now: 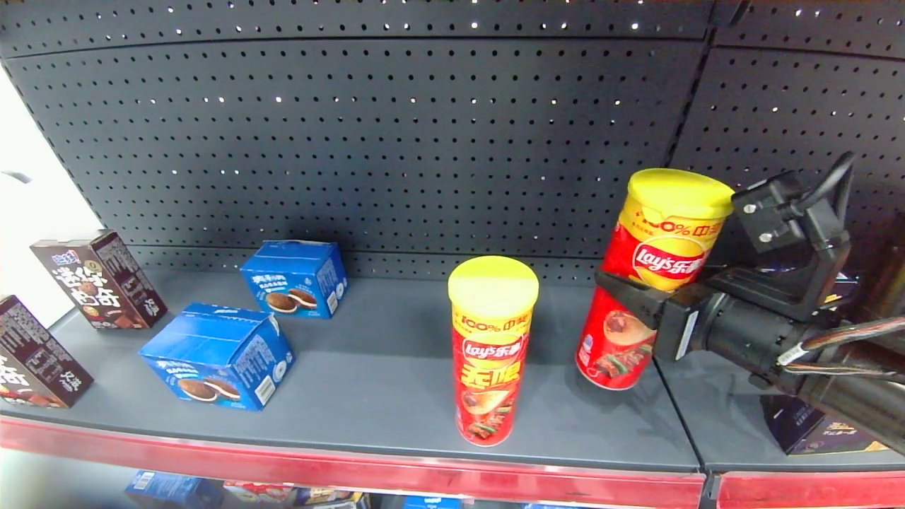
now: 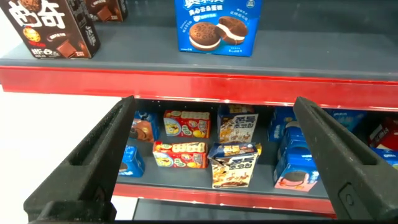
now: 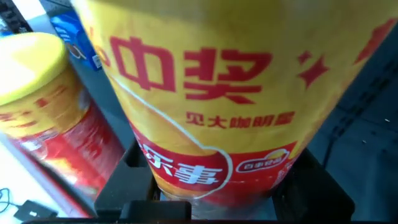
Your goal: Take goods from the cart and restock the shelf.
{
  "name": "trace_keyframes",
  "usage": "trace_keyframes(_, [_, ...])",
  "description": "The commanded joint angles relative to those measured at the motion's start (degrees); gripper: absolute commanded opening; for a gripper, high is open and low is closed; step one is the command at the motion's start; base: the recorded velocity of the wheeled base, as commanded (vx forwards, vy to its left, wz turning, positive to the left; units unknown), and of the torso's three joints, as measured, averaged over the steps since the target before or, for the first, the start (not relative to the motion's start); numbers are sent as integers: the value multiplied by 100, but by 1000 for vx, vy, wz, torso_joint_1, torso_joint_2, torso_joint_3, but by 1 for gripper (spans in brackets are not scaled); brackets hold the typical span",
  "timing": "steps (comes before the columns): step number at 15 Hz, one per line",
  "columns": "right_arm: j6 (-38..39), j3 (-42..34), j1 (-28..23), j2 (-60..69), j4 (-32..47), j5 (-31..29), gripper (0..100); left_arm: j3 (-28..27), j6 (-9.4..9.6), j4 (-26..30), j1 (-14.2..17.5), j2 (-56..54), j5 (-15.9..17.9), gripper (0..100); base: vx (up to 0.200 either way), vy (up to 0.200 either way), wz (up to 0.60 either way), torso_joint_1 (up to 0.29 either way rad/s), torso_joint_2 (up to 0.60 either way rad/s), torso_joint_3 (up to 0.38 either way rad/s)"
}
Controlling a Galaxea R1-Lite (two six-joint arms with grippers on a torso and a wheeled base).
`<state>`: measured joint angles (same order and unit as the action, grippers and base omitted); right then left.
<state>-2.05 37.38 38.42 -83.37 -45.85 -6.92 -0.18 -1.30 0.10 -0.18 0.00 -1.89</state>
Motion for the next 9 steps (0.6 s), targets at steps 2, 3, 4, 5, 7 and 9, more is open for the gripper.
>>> trace_keyframes(2, [11,156,-90,-733,-126,7,0,1,-1,-1,1,0,-4,100,0,0,0,0,0,0])
trace_keyframes(3, [3,261,-151,-891,-126,7,0,1,-1,-1,1,0,-4,100,0,0,0,0,0,0])
trace_keyframes(4, [-6,402,-221,-1023,-100,7,0,1,-1,-1,1,0,-4,100,0,0,0,0,0,0])
trace_keyframes(5, [-15,622,-300,-1199,-82,7,0,1,-1,-1,1,0,-4,100,0,0,0,0,0,0])
trace_keyframes(7, [-15,1088,-353,-1507,-47,16,0,1,-1,-1,1,0,-4,100,0,0,0,0,0,0])
trace_keyframes(9, [3,1694,-336,-1885,-29,16,0,1,-1,-1,1,0,-4,100,0,0,0,0,0,0])
